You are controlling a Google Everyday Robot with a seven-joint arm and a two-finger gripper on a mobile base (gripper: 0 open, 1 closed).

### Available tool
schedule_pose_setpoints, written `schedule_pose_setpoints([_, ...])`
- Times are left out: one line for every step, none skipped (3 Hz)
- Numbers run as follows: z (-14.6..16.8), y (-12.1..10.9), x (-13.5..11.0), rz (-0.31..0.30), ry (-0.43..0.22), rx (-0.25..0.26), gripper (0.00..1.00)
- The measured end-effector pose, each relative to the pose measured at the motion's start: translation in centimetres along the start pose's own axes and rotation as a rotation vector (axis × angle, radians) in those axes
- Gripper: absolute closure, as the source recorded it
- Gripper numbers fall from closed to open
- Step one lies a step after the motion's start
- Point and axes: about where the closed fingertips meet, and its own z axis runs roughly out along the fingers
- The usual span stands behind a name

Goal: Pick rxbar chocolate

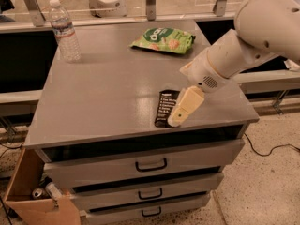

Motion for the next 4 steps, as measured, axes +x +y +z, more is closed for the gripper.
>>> schedule_pose_setpoints([2.6, 0.7, -0.4, 0.026, -0.029, -0.044, 0.19])
schedule_pose_setpoints([3.6, 1.2, -0.7, 0.035, -0.051, -0.069, 0.42])
schedule_pose_setpoints([3.8, 1.8, -0.9, 0.043, -0.065, -0.091, 0.65])
schedule_pose_setpoints([3.5, 2.2, -1.3, 0.039, -0.079, -0.104, 0.88])
